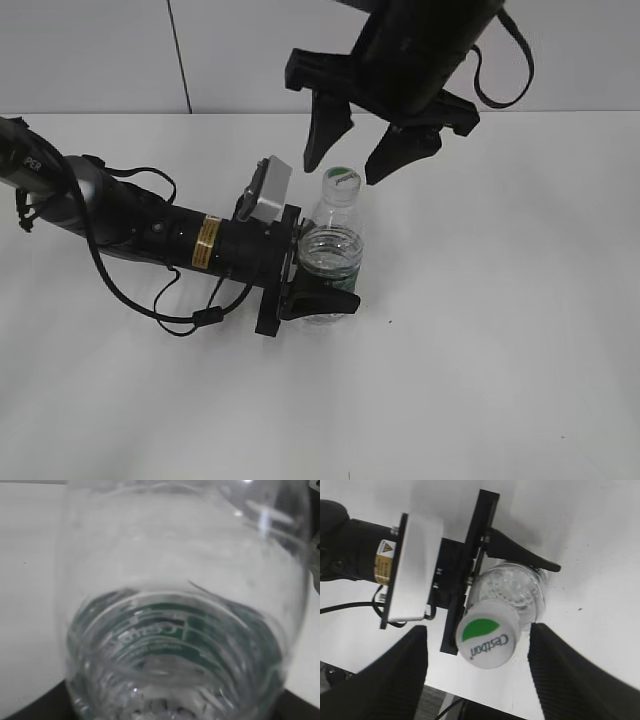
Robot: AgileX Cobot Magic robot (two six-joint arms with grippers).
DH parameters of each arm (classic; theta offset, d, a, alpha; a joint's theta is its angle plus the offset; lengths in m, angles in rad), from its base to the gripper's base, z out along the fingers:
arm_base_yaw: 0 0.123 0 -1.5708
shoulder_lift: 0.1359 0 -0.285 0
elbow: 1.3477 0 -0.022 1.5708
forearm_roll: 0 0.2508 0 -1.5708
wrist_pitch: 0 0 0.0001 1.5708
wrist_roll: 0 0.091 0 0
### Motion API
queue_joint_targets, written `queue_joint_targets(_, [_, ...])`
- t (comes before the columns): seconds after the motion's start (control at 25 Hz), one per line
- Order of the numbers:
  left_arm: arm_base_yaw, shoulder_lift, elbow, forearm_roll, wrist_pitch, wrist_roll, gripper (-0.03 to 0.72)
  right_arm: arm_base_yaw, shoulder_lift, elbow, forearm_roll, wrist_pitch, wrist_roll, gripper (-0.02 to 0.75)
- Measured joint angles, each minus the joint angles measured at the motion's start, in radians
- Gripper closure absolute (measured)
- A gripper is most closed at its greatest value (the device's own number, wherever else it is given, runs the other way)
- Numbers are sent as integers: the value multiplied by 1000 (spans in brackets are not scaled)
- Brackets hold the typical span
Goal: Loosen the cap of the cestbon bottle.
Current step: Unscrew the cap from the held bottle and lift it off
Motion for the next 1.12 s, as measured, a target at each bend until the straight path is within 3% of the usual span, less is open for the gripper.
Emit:
queue_joint_targets(0.36, [0,0,0,0,-1,-3,283,8,29,-11,-84,11,41,256])
queue_joint_targets(0.92, [-2,0,0,-1,-1,-4,283,11,47,-13,-57,12,36,430])
queue_joint_targets(1.12, [-4,0,0,-1,-1,-3,283,11,47,-16,-57,28,13,431])
